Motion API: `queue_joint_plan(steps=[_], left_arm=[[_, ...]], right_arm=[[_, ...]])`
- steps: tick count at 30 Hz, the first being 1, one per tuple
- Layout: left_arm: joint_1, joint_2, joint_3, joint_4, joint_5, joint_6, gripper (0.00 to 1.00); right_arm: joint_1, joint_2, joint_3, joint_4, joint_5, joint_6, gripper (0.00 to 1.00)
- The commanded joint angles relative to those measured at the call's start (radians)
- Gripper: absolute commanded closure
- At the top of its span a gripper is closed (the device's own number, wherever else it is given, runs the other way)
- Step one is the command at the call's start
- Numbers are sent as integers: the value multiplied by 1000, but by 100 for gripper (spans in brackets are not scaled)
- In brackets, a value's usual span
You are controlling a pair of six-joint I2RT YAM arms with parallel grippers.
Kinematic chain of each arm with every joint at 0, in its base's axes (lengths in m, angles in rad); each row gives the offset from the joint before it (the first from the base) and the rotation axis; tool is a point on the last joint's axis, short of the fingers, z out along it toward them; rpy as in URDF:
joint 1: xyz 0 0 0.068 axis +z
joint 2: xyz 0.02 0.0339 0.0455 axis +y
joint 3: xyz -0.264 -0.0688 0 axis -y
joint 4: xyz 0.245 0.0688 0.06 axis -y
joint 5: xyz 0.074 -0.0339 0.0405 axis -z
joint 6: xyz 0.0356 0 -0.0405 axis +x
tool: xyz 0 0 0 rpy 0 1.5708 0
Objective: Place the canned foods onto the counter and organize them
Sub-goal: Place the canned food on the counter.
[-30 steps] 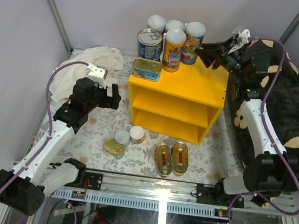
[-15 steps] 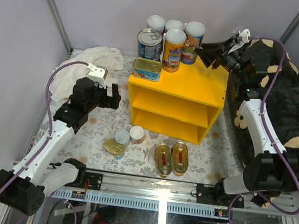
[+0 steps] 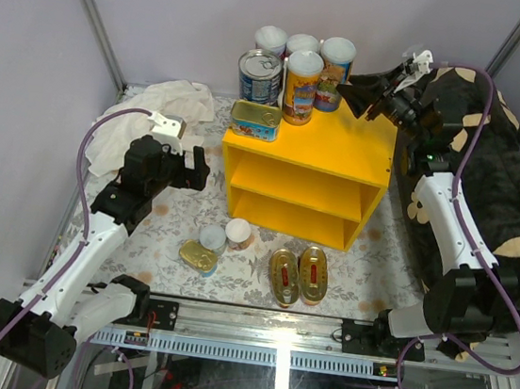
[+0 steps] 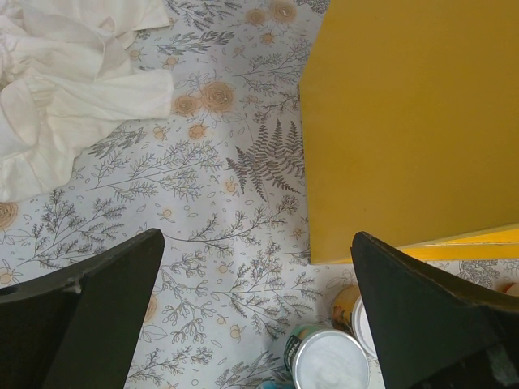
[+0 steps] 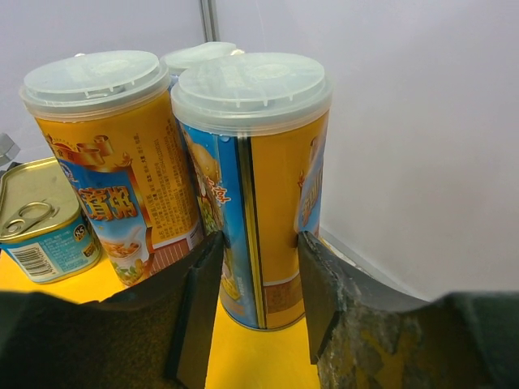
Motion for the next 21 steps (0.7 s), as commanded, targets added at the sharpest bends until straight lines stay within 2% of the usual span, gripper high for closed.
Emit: queue_joint_plan(steps=[1,9,17,21], left_arm=[[5,-23,-6,64,-1,6,0],[5,-40,-4,65,20,1,0],[5,-64,6,50,37,-22,0],[5,-85,8,30,76,-48,0]], right_arm=[[39,-20,31,-45,-14,13,50],[42,-19,50,-87,8,4,38],[41,-58,62,-216,164,-61,3],[41,-125,48,-278,294,-79,0]])
